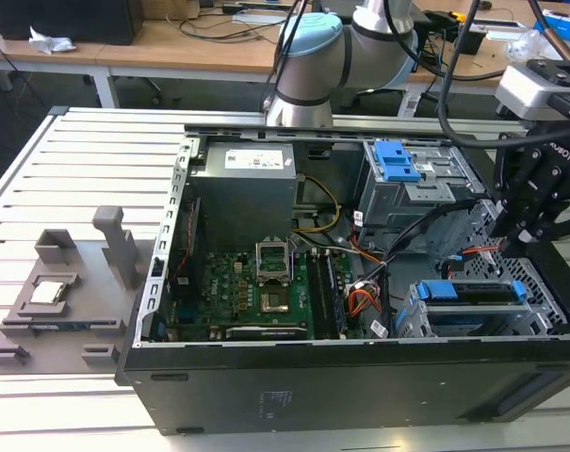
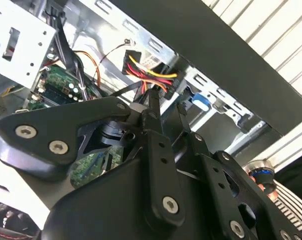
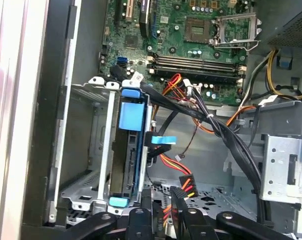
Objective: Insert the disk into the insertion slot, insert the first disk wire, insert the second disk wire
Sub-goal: 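Insert the first disk wire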
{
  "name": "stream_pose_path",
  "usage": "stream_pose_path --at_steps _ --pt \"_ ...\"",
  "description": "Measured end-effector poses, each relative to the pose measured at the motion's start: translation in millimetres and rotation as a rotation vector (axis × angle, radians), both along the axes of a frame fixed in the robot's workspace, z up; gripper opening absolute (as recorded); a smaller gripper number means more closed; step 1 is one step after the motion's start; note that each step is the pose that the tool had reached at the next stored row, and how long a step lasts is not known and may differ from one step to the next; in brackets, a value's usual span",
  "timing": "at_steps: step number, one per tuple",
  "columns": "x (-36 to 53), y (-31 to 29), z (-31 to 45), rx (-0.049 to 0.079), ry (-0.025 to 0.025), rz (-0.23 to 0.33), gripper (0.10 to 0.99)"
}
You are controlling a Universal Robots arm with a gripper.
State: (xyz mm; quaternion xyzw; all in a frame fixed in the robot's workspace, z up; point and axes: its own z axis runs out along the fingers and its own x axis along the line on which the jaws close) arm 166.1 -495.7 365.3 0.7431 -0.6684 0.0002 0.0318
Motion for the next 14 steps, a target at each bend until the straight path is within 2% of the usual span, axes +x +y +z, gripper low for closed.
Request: stream_pose_path --at_steps 7,9,12,14 --pt "12.4 2.6 -8.2 -0.018 0.0000 0.024 0.302" --pt "14.1 2.7 -9.7 -0.021 0.0000 0.028 0.302" --pt "15.3 2.6 -10.7 -0.037 0.0002 0.031 0.302" --pt "15.4 2.7 -10.6 -0.037 0.0002 0.031 0.302"
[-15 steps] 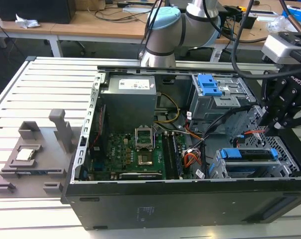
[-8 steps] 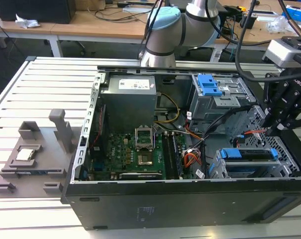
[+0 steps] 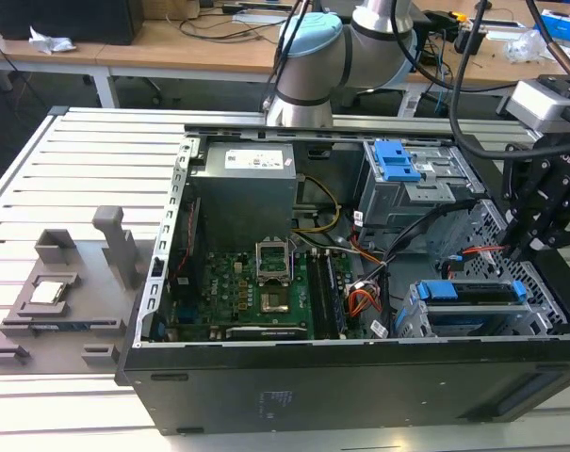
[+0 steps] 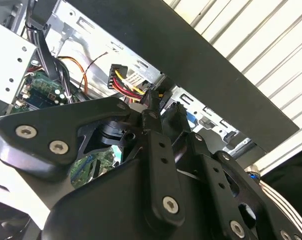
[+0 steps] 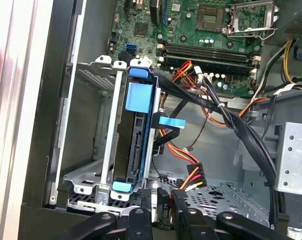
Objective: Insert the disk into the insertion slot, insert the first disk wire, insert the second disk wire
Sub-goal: 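Insert the first disk wire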
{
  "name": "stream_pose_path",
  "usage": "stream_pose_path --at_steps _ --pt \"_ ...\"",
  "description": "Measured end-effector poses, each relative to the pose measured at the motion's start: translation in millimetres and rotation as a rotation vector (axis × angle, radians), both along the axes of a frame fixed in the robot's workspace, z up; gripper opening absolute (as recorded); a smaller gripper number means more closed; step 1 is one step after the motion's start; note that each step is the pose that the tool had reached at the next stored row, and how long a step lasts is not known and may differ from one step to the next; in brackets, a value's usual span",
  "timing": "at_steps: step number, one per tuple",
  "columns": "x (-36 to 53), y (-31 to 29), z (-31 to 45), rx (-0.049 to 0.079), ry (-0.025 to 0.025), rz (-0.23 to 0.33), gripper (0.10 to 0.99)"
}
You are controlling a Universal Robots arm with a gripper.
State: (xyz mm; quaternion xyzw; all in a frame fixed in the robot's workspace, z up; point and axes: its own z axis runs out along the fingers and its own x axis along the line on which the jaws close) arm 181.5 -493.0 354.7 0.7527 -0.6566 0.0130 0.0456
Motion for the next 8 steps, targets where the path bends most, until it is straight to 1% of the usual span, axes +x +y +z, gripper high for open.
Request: stream_pose_path --at_steps 5,6,7,8 --pt "0.0 0.0 -0.1 0.000 0.0000 0.000 0.302" --pt "0.0 0.0 0.1 0.000 0.0000 0.000 0.220" --pt "0.0 0.0 0.0 0.000 0.0000 0.000 0.173" --pt "0.0 0.0 0.0 0.000 0.0000 0.000 0.173"
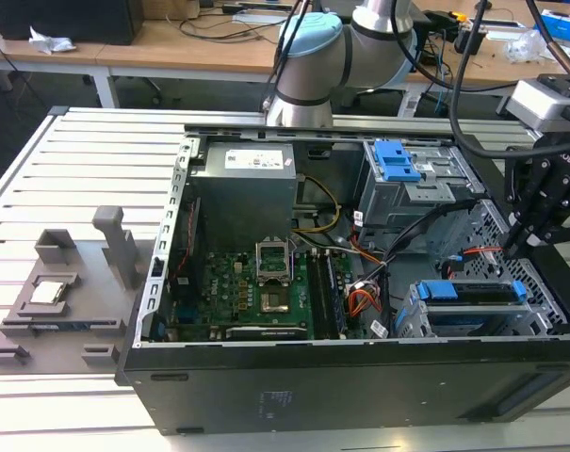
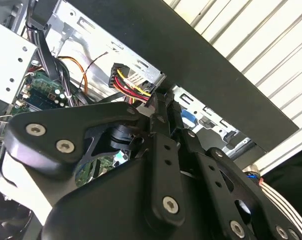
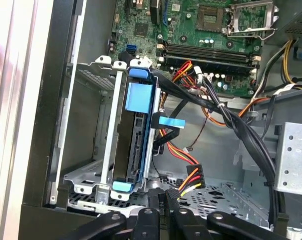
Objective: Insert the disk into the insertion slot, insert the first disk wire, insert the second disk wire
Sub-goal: 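Insert the first disk wire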
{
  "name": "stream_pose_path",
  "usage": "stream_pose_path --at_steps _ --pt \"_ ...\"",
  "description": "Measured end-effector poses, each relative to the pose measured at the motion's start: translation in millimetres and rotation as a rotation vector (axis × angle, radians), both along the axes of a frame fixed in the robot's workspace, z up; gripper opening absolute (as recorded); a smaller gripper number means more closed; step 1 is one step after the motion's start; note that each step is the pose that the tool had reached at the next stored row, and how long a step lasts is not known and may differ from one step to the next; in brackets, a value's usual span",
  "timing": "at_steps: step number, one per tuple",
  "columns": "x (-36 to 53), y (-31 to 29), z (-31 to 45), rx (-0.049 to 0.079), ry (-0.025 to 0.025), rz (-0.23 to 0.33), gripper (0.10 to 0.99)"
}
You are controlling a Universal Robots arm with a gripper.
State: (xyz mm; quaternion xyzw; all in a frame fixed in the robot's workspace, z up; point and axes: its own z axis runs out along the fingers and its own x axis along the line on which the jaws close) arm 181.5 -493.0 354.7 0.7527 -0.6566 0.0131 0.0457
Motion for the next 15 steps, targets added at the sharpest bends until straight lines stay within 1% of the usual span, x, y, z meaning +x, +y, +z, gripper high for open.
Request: stream_pose_path --at_steps 8,9,10,11,12,13,14,15 --pt "-0.5 0.1 -0.2 0.000 0.0000 0.000 0.173" --pt "-6.7 0.0 -0.3 0.000 -0.0011 0.000 0.173" --pt "-16.5 0.0 -0.1 0.000 -0.0037 0.000 0.173" --pt "-21.8 0.0 -0.1 0.000 -0.0052 0.000 0.173" --pt "-25.0 0.0 -0.1 0.000 -0.0062 0.000 0.173" --pt "-31.3 0.0 -0.1 0.000 -0.0082 0.000 0.173" --pt "-35.5 0.0 -0.1 0.000 -0.0097 0.000 0.173" --pt "-37.8 0.0 -0.1 0.000 -0.0102 0.000 0.173"
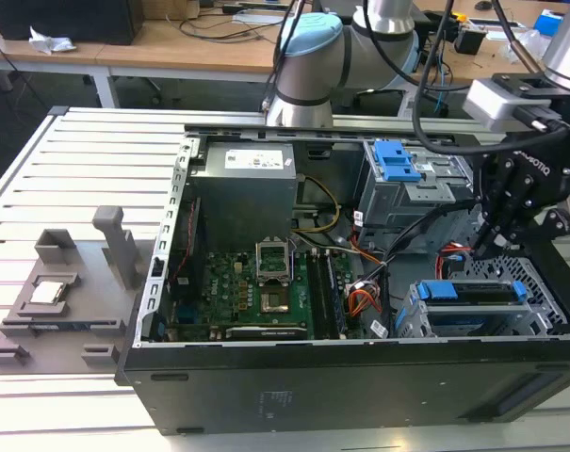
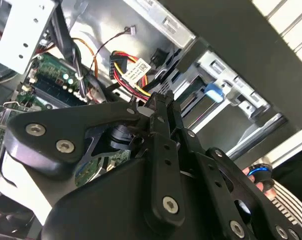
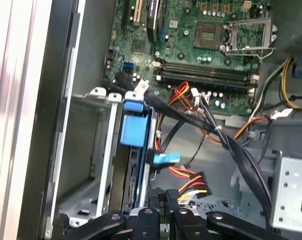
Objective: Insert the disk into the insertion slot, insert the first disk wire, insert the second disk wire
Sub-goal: 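Insert the first disk wire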
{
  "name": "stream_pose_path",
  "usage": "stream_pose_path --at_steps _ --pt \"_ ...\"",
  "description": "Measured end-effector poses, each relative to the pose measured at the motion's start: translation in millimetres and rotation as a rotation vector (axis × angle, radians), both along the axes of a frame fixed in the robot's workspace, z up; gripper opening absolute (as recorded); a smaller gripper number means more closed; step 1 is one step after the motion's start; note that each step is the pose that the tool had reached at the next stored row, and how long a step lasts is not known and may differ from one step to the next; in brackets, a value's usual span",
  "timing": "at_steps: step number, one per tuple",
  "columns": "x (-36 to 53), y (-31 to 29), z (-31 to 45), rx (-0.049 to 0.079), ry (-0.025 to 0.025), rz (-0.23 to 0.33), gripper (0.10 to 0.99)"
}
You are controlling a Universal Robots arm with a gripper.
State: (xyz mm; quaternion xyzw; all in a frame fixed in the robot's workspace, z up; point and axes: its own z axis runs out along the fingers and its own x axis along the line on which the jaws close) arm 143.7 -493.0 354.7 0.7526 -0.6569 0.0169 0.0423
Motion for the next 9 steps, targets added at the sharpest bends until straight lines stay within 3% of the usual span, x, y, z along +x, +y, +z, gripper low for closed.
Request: stream_pose_path --at_steps 3,9 --pt "-7.5 0.0 0.0 0.000 -0.0010 0.000 0.173" --pt "-7.7 0.0 0.0 0.000 -0.0009 0.000 0.173"
